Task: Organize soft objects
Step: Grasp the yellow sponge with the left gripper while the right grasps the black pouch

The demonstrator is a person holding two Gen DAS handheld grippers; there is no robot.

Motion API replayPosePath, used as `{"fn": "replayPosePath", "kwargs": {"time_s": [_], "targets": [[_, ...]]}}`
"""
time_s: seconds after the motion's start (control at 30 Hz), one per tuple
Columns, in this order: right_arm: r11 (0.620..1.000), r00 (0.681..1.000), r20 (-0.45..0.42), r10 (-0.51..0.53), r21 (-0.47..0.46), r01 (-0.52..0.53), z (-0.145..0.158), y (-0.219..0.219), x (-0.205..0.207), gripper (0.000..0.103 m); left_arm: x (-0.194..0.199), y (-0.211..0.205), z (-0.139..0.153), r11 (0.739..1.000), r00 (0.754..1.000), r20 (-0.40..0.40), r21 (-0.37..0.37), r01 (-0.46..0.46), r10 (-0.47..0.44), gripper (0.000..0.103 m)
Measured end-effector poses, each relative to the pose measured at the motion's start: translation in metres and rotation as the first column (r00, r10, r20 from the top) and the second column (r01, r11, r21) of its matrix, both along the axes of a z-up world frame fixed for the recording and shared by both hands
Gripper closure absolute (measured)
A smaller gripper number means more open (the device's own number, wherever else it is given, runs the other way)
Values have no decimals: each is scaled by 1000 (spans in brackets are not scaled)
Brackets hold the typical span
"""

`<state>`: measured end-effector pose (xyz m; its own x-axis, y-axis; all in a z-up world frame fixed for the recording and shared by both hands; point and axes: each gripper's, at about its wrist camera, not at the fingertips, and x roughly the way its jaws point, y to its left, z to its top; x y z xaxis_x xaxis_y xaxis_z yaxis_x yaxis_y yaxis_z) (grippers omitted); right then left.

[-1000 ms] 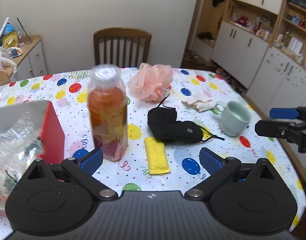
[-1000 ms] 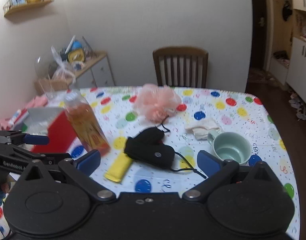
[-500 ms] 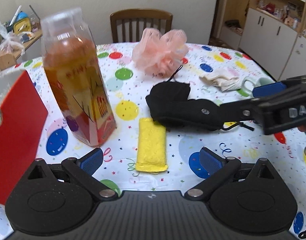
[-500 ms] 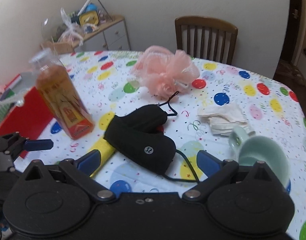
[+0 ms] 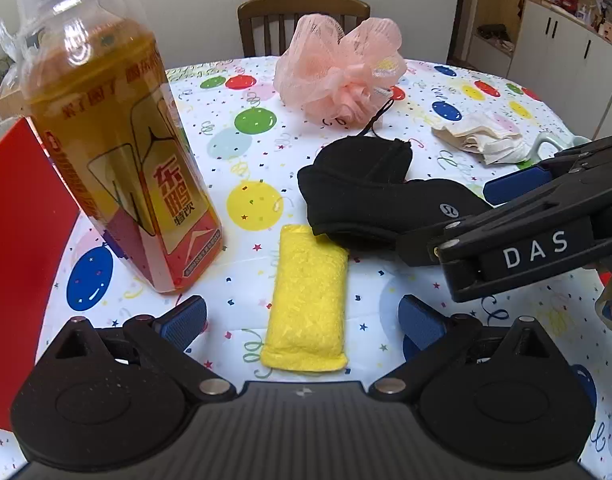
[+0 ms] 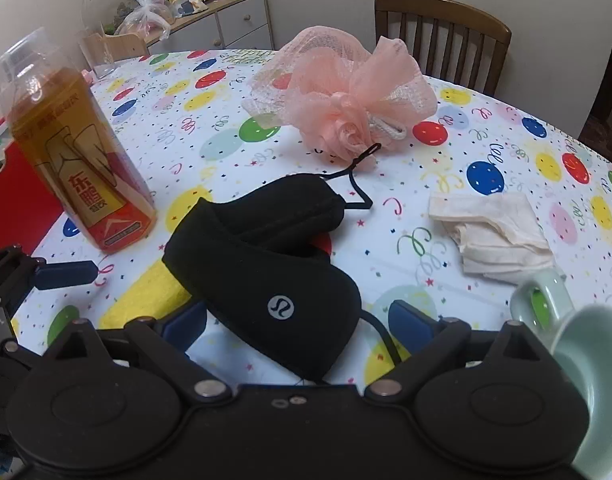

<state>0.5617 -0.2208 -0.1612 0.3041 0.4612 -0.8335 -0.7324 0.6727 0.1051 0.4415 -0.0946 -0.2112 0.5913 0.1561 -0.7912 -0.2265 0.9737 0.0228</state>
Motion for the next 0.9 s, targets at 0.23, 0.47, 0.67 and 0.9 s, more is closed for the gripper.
{"fn": "replayPosePath", "kwargs": {"time_s": [0.23,0.47,0.67,0.9], "targets": [[1000,1000,-1,20,-3,-20,-5,4,6,20,11,2,-10,1000,999,-23,-2,-22,22,3],[1000,1000,4,9,-7,-9,-7,3,6,48,15,3,-9,1000,1000,-7,-16,-15,14,30],[1000,1000,10,-3,-6,3,-5,-2,5,66,18,3,-4,1000,1000,-3,-12,-9,9,56],[1000,999,43,-21,3,21,1,-9,-3,80,22,4,-1,1000,1000,-12,-10,9,-9,64]]}}
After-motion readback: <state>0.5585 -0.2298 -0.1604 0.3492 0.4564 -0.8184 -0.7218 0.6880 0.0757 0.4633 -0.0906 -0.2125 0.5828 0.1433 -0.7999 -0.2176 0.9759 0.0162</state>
